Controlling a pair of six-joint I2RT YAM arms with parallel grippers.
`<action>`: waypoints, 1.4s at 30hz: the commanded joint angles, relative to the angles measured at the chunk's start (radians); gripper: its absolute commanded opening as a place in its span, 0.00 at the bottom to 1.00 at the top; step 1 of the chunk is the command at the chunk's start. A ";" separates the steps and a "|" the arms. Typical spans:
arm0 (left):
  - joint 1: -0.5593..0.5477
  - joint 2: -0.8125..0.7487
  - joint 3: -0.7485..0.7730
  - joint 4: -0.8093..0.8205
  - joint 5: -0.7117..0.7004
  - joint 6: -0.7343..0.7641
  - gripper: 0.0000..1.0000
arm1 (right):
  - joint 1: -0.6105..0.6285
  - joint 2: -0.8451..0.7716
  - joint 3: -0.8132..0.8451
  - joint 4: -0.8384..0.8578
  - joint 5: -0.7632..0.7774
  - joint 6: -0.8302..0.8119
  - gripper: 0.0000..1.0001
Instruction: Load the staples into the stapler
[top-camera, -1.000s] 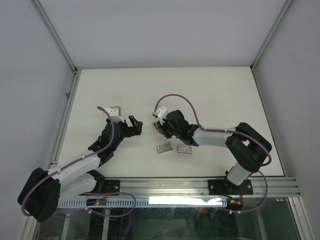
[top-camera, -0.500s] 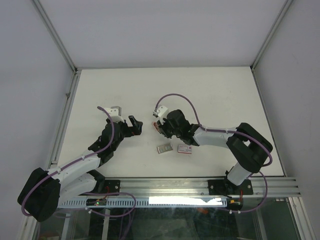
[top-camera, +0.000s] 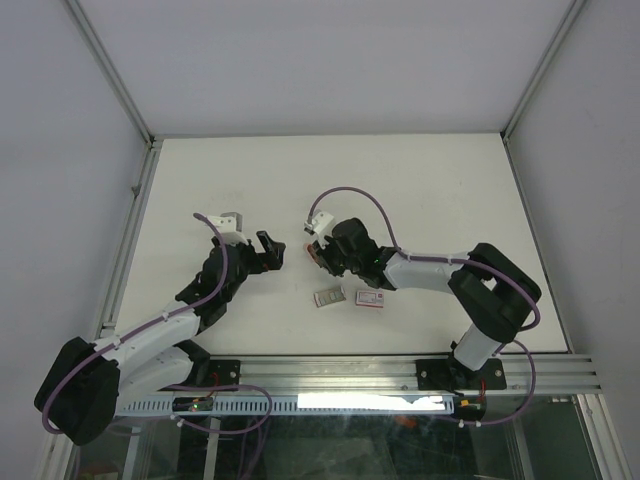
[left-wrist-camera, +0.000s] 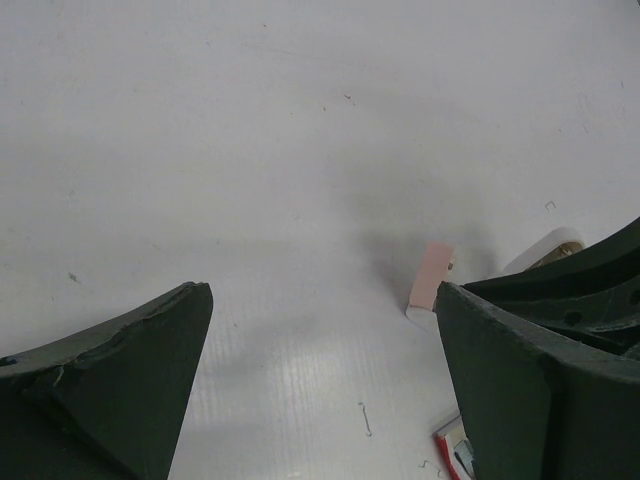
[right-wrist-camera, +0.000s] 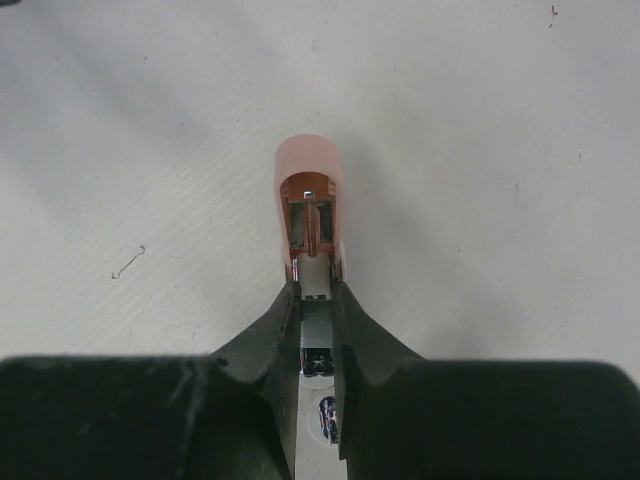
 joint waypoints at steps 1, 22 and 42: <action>-0.001 -0.029 -0.019 0.067 -0.006 0.012 0.99 | -0.007 -0.031 0.010 0.039 -0.016 -0.013 0.14; -0.002 0.083 -0.016 0.198 0.268 -0.027 0.99 | -0.019 -0.023 0.003 0.066 -0.039 -0.015 0.14; -0.002 0.076 -0.016 0.184 0.238 -0.016 0.99 | -0.032 -0.031 -0.019 0.072 -0.083 -0.008 0.13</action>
